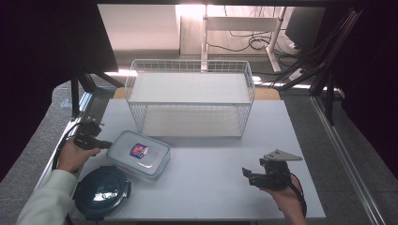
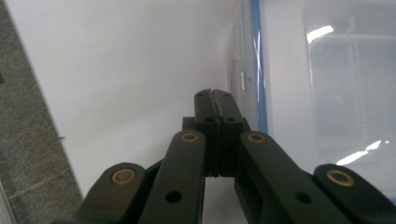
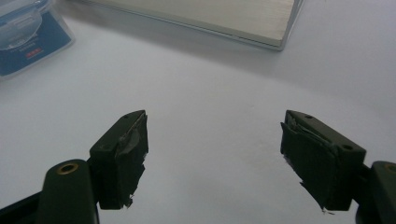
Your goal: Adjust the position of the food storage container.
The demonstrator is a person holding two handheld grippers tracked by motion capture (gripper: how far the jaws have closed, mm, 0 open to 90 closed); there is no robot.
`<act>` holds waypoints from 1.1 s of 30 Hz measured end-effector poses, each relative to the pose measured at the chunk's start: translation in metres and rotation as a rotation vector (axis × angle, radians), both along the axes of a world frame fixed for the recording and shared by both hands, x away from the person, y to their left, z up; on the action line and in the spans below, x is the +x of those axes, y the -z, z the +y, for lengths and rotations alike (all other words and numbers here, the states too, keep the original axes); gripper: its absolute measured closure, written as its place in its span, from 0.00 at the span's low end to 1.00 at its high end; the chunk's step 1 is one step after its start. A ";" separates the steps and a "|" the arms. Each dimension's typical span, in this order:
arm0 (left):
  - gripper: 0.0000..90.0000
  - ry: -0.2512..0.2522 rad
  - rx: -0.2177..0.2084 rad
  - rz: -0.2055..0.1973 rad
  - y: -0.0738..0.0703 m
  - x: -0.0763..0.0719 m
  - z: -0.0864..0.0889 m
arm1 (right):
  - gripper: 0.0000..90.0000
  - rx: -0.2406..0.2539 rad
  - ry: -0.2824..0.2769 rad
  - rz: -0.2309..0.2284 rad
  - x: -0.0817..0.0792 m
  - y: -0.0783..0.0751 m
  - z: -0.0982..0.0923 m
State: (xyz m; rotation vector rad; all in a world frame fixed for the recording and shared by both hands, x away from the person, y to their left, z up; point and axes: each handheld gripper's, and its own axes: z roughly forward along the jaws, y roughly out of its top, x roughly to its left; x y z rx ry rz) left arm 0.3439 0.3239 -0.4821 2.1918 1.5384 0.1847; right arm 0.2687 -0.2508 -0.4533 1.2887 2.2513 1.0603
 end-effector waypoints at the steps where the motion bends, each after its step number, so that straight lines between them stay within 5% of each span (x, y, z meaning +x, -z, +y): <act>1: 1.00 0.007 -0.004 0.001 0.000 -0.002 -0.004 | 0.26 0.000 -0.002 0.001 0.000 0.000 0.000; 33: 1.00 0.234 0.041 0.065 -0.005 -0.026 -0.077 | 0.26 -0.003 -0.016 0.003 -0.001 0.001 0.005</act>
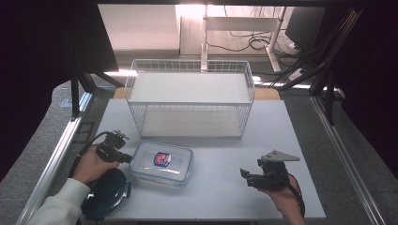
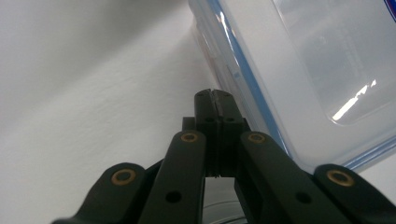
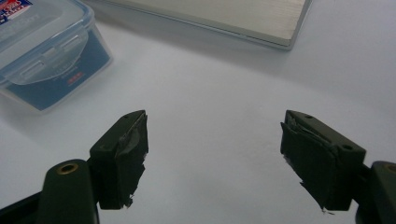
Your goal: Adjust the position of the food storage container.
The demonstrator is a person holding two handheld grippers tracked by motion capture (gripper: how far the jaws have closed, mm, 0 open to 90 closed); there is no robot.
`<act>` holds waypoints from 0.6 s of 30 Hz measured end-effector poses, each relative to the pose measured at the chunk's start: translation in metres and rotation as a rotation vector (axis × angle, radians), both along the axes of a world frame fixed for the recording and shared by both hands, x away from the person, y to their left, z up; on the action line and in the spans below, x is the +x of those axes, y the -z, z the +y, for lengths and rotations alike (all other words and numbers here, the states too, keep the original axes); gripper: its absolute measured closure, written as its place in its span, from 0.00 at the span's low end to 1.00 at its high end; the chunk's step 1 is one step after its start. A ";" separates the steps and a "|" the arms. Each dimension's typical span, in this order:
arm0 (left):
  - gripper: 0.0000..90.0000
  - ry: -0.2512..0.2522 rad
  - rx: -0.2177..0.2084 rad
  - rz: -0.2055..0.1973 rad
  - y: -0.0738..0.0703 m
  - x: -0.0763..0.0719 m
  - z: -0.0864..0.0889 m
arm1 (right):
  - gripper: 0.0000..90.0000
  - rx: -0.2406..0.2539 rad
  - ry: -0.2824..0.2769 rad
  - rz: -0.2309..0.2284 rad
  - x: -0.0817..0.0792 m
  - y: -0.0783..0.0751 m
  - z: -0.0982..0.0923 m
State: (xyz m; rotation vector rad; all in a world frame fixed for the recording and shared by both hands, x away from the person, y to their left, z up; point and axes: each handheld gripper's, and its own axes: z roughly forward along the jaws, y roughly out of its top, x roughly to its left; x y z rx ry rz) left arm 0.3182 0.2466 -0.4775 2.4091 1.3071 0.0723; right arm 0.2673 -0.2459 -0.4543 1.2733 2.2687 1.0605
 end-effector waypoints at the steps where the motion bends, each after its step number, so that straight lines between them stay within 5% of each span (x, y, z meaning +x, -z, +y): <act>1: 1.00 0.010 0.002 0.005 0.000 -0.001 -0.004 | 0.26 0.000 -0.001 0.000 0.000 0.000 0.000; 18: 1.00 0.065 -0.038 0.032 0.000 -0.006 -0.031 | 0.26 -0.011 -0.001 0.008 0.001 0.003 0.001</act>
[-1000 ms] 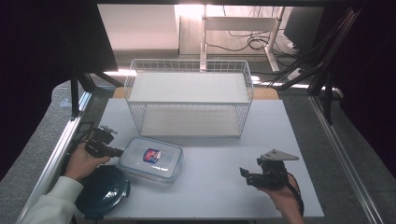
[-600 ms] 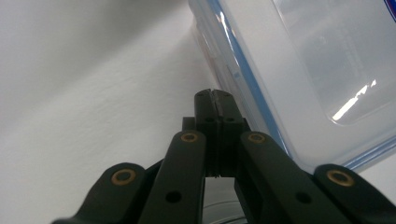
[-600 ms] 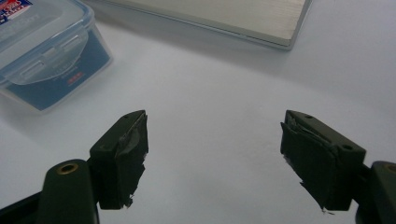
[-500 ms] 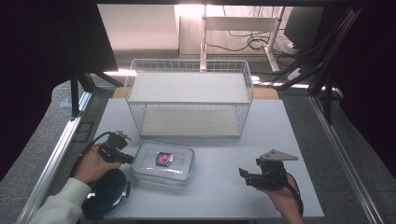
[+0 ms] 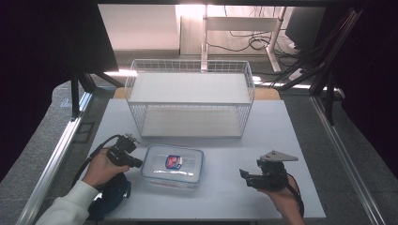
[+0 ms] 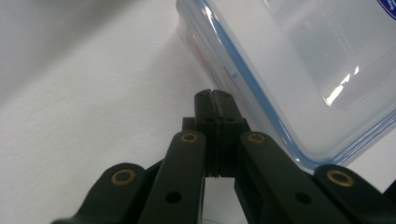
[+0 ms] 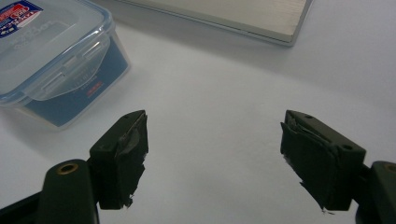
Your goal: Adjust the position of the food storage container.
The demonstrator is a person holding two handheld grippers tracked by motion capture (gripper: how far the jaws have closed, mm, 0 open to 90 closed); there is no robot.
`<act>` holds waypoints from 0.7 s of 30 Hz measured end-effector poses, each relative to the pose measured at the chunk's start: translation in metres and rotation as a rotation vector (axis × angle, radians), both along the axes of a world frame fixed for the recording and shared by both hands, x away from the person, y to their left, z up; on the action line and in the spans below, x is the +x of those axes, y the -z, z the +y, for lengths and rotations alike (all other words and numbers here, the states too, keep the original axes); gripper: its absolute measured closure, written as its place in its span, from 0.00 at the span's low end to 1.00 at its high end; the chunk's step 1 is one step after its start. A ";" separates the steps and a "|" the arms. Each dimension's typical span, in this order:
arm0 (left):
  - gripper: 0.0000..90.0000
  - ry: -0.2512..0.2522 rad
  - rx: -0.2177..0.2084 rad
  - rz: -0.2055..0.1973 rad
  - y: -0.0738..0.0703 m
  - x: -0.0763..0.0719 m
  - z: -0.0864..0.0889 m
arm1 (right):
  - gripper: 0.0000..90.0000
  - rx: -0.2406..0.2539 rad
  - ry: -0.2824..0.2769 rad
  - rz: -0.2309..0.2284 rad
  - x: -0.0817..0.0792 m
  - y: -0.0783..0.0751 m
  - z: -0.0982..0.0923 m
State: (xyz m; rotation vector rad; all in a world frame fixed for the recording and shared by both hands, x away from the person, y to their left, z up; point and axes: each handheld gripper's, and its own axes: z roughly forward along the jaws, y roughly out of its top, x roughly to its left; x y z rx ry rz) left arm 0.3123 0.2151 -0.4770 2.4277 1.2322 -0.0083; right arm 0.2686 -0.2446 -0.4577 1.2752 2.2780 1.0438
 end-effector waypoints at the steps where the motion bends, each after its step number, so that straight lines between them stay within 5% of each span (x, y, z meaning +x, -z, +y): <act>1: 1.00 0.005 -0.003 0.000 0.000 0.000 -0.002 | 0.26 0.000 0.000 0.001 0.000 0.000 0.000; 21: 1.00 0.083 0.033 -0.020 -0.006 -0.007 -0.039 | 0.26 0.001 0.006 -0.005 0.000 -0.001 -0.003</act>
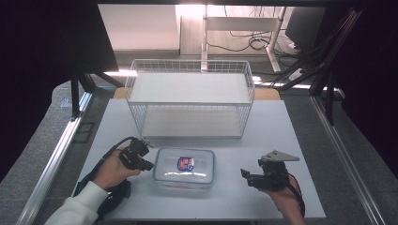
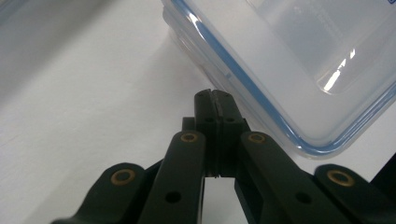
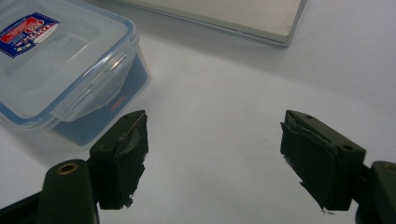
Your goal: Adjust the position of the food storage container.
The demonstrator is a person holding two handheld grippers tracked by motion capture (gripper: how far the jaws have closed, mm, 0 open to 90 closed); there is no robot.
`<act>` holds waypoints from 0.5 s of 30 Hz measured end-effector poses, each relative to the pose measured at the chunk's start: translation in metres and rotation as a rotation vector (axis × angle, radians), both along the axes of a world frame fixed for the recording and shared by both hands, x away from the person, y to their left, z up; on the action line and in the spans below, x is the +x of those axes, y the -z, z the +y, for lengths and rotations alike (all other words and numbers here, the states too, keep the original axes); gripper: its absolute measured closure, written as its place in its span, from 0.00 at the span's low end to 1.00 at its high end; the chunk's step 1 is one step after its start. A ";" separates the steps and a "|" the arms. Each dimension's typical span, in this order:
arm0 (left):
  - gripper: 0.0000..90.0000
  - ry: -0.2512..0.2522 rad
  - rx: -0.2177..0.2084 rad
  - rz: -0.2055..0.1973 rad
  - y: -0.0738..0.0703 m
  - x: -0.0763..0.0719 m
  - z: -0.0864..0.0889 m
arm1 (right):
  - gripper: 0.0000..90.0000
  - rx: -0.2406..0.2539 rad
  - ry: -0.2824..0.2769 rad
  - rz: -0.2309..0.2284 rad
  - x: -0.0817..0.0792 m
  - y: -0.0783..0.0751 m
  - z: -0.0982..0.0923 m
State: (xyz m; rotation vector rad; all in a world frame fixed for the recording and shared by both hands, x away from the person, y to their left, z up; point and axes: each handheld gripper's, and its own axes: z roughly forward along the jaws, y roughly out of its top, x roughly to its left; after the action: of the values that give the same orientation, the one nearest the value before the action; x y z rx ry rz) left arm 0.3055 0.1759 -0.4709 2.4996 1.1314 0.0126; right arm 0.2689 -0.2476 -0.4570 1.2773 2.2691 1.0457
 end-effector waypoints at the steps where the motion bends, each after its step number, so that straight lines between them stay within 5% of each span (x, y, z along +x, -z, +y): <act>1: 1.00 -0.003 0.001 -0.002 0.001 0.000 0.000 | 0.26 0.000 0.001 -0.001 0.000 0.000 0.000; 9: 1.00 -0.024 -0.050 -0.022 -0.006 -0.002 0.004 | 0.26 0.003 0.005 -0.002 0.000 -0.001 -0.002; 15: 1.00 -0.028 -0.034 -0.021 -0.004 -0.003 0.003 | 0.26 0.003 0.005 -0.004 0.000 -0.001 -0.002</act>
State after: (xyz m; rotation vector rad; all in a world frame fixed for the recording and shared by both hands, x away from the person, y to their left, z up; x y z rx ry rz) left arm 0.3029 0.1787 -0.4669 2.4483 1.1492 0.0273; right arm 0.2685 -0.2494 -0.4555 1.2796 2.2612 1.0498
